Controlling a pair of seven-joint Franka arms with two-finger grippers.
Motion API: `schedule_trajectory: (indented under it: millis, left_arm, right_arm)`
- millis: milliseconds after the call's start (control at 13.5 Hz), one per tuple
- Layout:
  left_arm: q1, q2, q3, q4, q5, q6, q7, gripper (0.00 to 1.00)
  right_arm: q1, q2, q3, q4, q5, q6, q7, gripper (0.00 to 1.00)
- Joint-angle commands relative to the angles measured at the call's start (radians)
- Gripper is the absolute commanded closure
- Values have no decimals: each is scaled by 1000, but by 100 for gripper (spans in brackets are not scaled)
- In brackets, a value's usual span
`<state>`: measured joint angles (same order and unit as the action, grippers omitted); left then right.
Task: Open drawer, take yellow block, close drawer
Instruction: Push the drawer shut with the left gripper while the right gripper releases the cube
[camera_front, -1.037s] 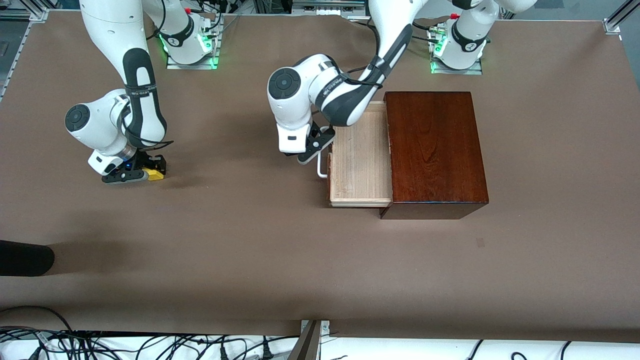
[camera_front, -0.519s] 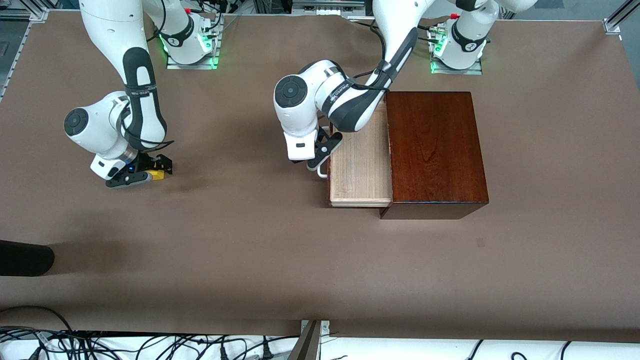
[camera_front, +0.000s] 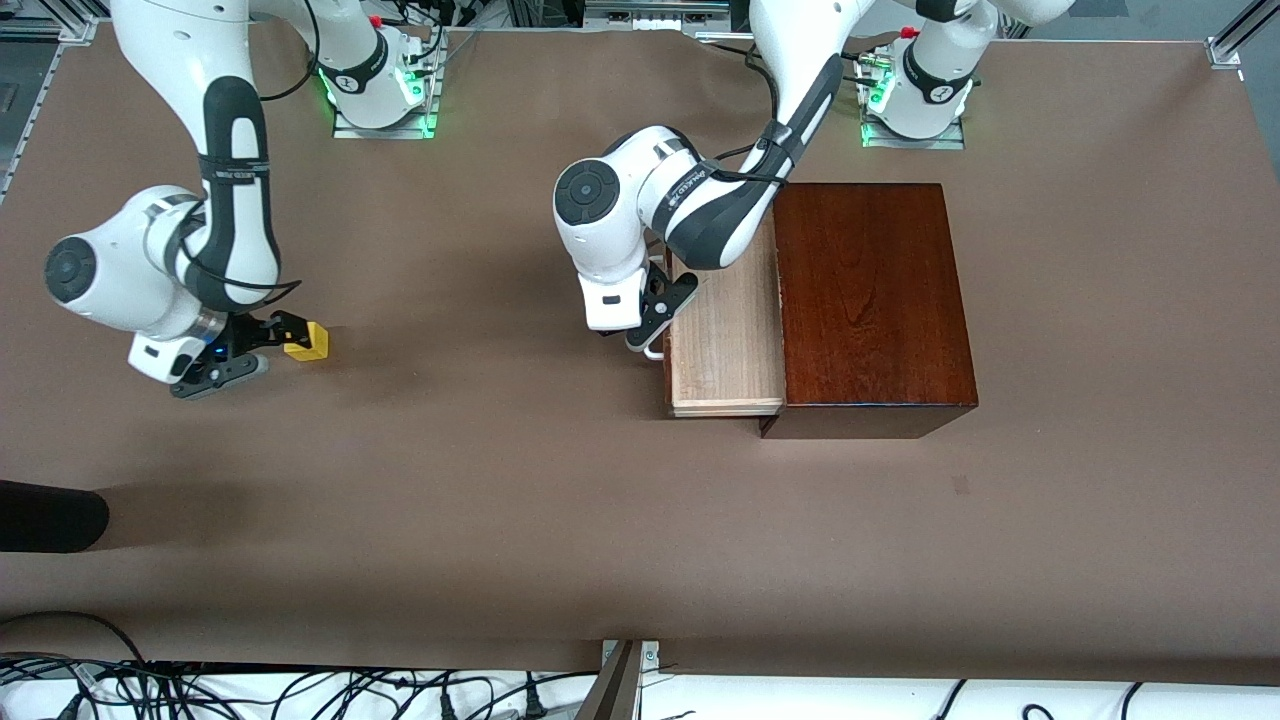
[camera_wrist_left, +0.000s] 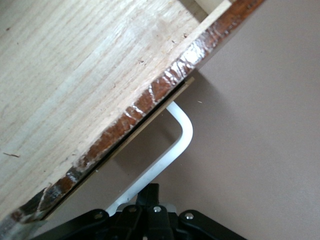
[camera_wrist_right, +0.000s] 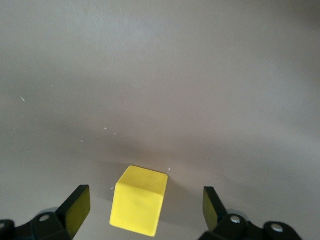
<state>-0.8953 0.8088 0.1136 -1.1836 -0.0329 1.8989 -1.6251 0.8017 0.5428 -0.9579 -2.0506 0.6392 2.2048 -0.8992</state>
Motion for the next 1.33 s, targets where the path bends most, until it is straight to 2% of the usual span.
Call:
schedule_trajectory:
  millis: [0, 148, 370, 519, 741, 1037, 1111, 1185, 1259]
  left_arm:
    - [3, -17, 23, 10, 60, -58, 69, 100]
    - [22, -51, 21, -4, 74, -122, 137, 100]
    - [55, -88, 23, -47, 76, -143, 201, 100]
    - [68, -111, 23, -88, 86, -144, 229, 100]
    - [72, -147, 21, -175, 142, -141, 235, 100]
    - [117, -190, 18, -234, 146, -138, 321, 100]
    - [122, -195, 20, -241, 146, -139, 344, 100]
    - [127, -209, 20, -251, 146, -139, 358, 100]
    - [140, -217, 18, -260, 146, -139, 367, 100]
  right_arm:
    - [1, 5, -25, 85, -47, -77, -6, 0]
    - [-1, 5, -38, 150, -75, -129, -6, 0]
    - [-12, 9, -41, 234, -98, -212, 9, 0]
    - [-9, 9, -39, 262, -134, -231, 52, 0]
    - [-1, 8, -39, 283, -136, -261, 77, 0]
    - [-6, -3, -29, 291, -138, -270, 85, 0]
    - [-22, -13, -9, 294, -150, -272, 94, 0]
    - [-62, -30, 37, 308, -182, -275, 120, 0]
    - [-120, -67, 118, 316, -235, -275, 158, 0]
